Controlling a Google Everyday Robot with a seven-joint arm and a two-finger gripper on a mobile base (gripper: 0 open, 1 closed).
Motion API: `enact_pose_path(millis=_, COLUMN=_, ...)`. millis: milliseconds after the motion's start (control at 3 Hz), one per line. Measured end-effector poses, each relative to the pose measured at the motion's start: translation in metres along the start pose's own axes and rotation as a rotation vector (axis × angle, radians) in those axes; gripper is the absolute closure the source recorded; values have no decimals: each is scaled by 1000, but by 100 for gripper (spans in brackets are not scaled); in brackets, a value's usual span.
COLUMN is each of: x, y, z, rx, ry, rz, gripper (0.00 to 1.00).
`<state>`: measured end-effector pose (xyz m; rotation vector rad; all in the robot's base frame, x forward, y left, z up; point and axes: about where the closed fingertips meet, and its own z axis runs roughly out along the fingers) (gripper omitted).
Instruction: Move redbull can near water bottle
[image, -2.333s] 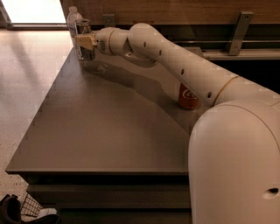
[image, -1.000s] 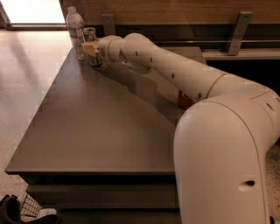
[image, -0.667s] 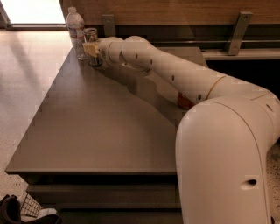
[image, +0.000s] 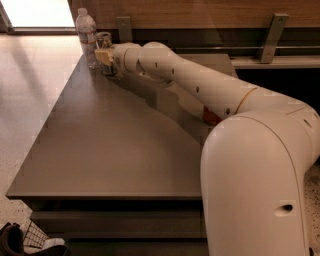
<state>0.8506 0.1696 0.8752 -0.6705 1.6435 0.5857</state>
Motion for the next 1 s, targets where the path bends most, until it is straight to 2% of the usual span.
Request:
enact_pose_path(millis=333, x=1, y=3, z=2, rx=-4, ry=1, rz=1, gripper=25)
enact_pose_path(millis=667, x=2, y=6, z=4, rx=-8, ry=2, rz=1, gripper=0)
enact_pose_path(millis=1000, x=2, y=6, z=4, rx=-9, ry=2, rz=1, gripper=0)
